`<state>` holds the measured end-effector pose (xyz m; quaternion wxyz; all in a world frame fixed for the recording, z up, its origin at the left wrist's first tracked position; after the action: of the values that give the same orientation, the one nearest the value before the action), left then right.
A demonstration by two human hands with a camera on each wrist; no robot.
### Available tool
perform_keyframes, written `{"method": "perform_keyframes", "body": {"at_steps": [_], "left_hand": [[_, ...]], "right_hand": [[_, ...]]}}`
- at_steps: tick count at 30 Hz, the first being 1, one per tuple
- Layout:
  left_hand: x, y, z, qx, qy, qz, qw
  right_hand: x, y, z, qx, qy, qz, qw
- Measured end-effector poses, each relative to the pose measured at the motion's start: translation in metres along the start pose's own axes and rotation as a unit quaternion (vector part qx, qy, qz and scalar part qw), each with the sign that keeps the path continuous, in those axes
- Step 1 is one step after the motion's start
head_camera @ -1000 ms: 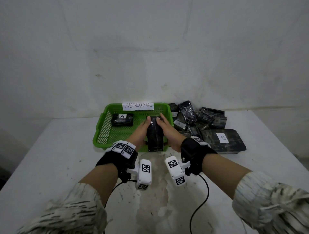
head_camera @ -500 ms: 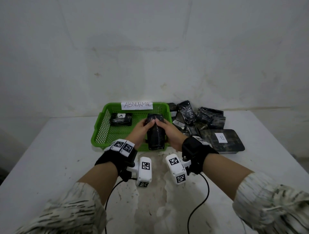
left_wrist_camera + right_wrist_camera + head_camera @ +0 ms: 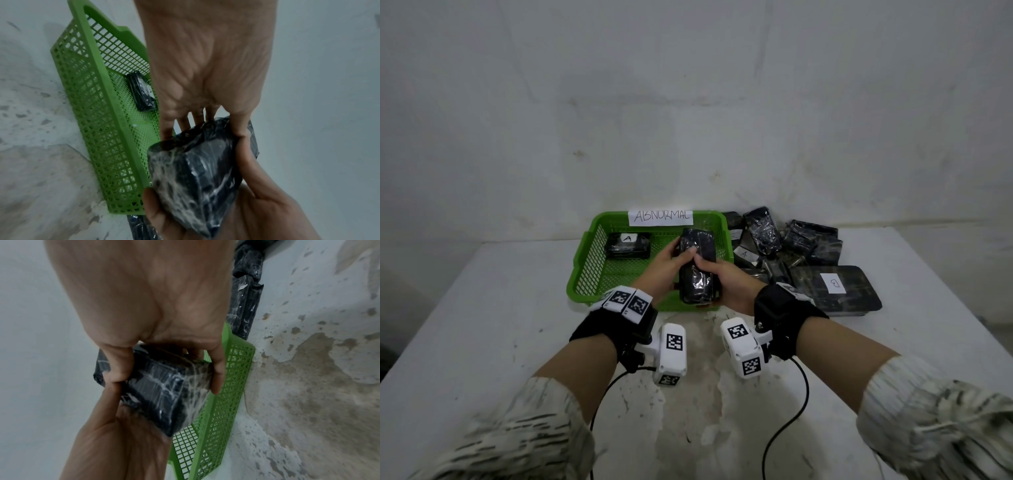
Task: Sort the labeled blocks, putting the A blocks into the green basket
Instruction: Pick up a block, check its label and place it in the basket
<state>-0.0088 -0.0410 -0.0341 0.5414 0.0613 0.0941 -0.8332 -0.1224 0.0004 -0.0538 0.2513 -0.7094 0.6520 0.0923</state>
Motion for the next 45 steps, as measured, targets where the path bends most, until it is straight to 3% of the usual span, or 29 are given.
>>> {"method": "perform_keyframes", "body": {"at_steps": [4, 10, 16, 22, 32, 35, 40, 43, 45], "left_hand": [[-0.001, 0.003, -0.002, -0.004, -0.011, 0.009, 1.000], [-0.006, 0.003, -0.008, -0.033, -0.006, -0.045, 0.998], [-0.005, 0.007, -0.009, -0.047, 0.000, -0.034, 0.998], [-0.006, 0.006, -0.013, -0.040, 0.021, -0.034, 0.998], [-0.003, 0.011, -0.012, 0.004, -0.023, 0.033, 0.999], [-0.006, 0.009, -0.011, -0.034, 0.002, 0.037, 0.999], [-0.006, 0.006, -0.012, -0.130, 0.077, 0.000, 0.989], [-0.008, 0.004, -0.010, -0.195, 0.081, 0.000, 0.977], [-0.010, 0.001, -0.007, -0.195, 0.075, -0.020, 0.978]], "right_hand": [[-0.005, 0.001, -0.001, -0.020, -0.011, -0.009, 1.000], [-0.005, 0.006, -0.004, 0.018, -0.002, 0.003, 1.000], [-0.009, 0.005, -0.004, 0.010, -0.001, -0.024, 1.000], [-0.009, 0.004, -0.006, -0.019, 0.006, 0.003, 1.000], [-0.019, -0.008, -0.010, -0.106, -0.022, -0.007, 0.994], [-0.024, -0.007, -0.016, -0.141, -0.006, 0.012, 0.990], [-0.013, 0.001, -0.015, -0.062, 0.019, 0.011, 0.998], [0.005, 0.016, -0.007, 0.047, -0.020, 0.053, 0.997], [0.007, 0.019, -0.006, 0.062, -0.020, 0.076, 0.995]]}}
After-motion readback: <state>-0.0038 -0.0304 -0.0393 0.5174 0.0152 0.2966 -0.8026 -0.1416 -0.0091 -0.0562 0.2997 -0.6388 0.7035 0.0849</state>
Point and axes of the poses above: each hand's wrist, its own x-axis towards the middle knuckle, its own y-axis out of the back of the hand, z = x × y, the point moved 3 cm from there along x, towards the middle knuckle, and after that the axes turned 4 degrees about -y, right-handed, at the moved point
